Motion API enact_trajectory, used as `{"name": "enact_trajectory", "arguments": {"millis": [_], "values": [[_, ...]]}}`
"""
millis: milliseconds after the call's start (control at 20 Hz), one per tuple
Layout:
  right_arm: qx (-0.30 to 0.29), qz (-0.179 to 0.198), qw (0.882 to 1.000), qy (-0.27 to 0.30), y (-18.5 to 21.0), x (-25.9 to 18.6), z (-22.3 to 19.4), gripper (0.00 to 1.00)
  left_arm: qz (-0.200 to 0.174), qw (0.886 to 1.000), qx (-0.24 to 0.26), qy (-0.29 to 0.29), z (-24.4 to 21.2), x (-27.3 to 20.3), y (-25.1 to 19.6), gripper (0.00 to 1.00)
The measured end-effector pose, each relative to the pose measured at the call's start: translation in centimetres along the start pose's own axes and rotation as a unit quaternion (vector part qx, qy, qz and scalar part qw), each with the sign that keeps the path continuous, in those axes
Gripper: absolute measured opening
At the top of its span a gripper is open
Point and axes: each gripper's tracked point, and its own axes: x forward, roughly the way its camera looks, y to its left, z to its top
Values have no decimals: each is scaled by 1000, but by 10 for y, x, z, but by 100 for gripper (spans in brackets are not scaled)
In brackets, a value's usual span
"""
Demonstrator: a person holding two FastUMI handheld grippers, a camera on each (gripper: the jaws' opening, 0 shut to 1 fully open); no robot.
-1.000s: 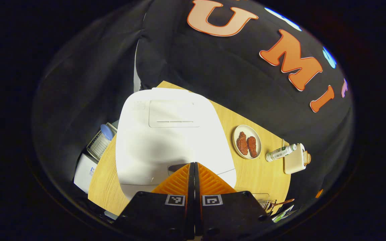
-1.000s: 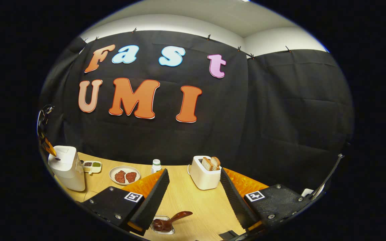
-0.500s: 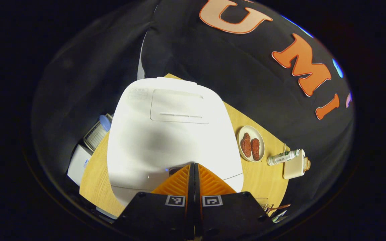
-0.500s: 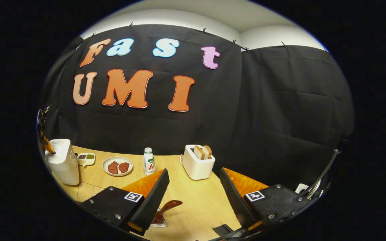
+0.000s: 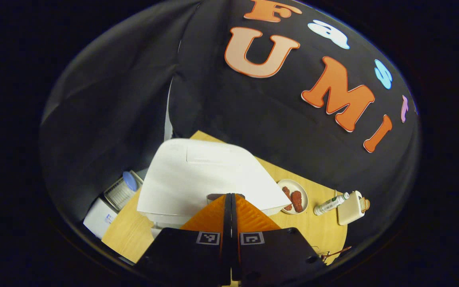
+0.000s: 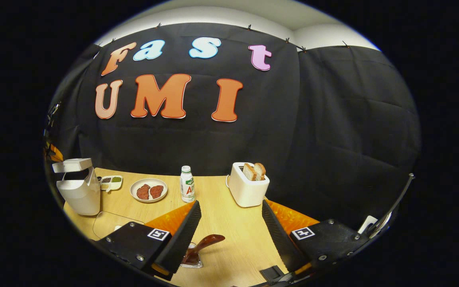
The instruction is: Close the left gripper, press the button to open the rice cooker; take a wooden spoon from the chopstick holder with the right hand, scoop a spoonful of rice and pour it into the rice cooker, then put the wooden spoon back into the chopstick holder.
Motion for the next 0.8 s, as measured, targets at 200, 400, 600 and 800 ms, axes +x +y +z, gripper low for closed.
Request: {"name": "enact_trajectory", "arguments": {"millis": [200,400,600,800], "values": [[-3,20,1000,16,7,9,-16,96,-5,998,30,-56,15,-26,-25,5],[5,40,998,39,11,15,-35,96,-11,991,75,-110,22,-52,-47,5],[23,59,996,70,17,26,-62,96,-2,977,148,-156,21,-77,-75,5],[54,90,988,113,33,42,-95,96,1,967,169,-191,15,-101,-102,5]]}}
